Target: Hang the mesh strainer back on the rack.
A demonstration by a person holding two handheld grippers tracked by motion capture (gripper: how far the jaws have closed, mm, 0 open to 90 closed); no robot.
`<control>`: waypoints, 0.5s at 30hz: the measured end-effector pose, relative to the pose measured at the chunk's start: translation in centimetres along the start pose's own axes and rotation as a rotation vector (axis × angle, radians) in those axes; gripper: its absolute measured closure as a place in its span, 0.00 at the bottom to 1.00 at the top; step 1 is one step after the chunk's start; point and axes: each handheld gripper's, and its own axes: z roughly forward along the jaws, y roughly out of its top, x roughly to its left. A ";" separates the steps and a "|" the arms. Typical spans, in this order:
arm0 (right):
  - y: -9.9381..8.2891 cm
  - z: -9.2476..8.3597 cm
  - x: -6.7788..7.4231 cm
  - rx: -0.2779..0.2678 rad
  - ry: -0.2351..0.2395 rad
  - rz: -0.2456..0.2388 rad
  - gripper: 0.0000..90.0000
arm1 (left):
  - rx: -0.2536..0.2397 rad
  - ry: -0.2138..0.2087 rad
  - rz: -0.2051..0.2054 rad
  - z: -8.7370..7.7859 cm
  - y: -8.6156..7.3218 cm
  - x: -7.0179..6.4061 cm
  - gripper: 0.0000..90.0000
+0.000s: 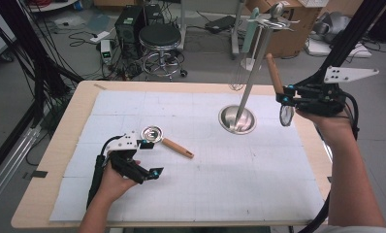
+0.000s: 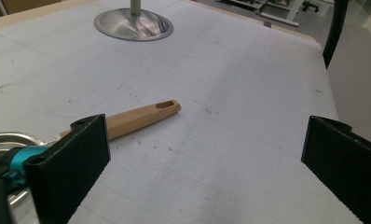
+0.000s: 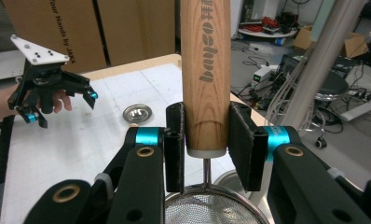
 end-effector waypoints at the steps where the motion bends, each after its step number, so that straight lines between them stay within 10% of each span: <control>1: 0.1 -0.1 -0.1 0.000 -0.008 0.002 0.76 | 0.001 -0.002 0.000 0.0 0.0 0.0 0.02; 15: 2.2 -2.9 -2.3 -0.051 -0.073 0.042 0.76 | -0.003 0.000 0.001 -0.1 0.0 0.1 0.02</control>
